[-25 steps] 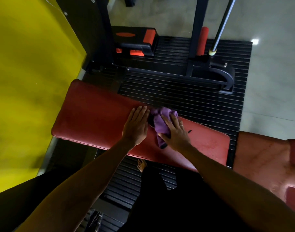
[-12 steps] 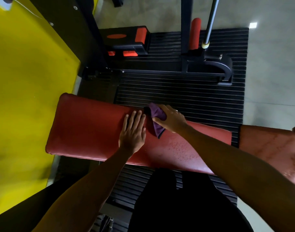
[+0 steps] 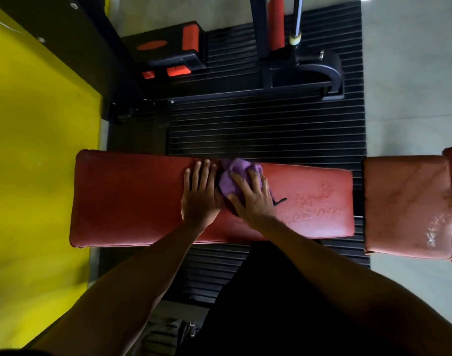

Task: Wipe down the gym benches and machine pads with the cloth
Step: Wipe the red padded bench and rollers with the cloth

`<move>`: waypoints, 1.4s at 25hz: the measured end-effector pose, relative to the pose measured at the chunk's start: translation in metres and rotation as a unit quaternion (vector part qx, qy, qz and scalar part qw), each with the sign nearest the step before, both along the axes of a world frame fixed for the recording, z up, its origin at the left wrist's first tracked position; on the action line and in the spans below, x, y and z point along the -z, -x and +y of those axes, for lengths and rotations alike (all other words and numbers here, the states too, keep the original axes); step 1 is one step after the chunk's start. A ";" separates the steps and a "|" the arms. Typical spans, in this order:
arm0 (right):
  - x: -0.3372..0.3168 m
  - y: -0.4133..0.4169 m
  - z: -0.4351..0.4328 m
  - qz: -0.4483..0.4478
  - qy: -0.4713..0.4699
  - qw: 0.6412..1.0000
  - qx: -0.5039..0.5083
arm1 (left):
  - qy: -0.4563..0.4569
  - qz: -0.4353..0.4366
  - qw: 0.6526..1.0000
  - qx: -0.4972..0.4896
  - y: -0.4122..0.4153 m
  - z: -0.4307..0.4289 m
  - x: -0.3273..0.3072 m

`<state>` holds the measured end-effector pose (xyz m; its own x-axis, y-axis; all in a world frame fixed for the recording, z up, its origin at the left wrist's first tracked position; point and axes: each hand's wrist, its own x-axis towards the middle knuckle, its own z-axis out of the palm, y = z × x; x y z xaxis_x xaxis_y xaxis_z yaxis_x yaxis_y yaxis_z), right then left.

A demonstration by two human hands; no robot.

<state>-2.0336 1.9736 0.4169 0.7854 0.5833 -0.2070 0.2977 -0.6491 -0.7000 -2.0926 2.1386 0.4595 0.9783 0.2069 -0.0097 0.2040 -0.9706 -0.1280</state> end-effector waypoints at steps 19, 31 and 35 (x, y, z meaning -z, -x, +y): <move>0.035 0.013 -0.086 0.025 0.051 0.992 0.112 | 0.008 0.016 0.999 0.037 0.002 -0.002 -0.001; 0.030 0.038 -0.098 -0.006 0.070 0.997 0.039 | -0.003 0.029 0.998 0.059 0.003 -0.003 -0.002; -0.007 0.068 -0.030 0.075 0.062 0.983 0.157 | -0.021 0.050 0.996 0.064 0.003 -0.001 -0.002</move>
<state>-2.1020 1.9438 0.4243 0.8780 0.2800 -0.3882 -0.0317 -0.7752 -0.6309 -2.0960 2.1379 0.4617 0.9915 0.0817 -0.1017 0.0622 -0.9813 -0.1820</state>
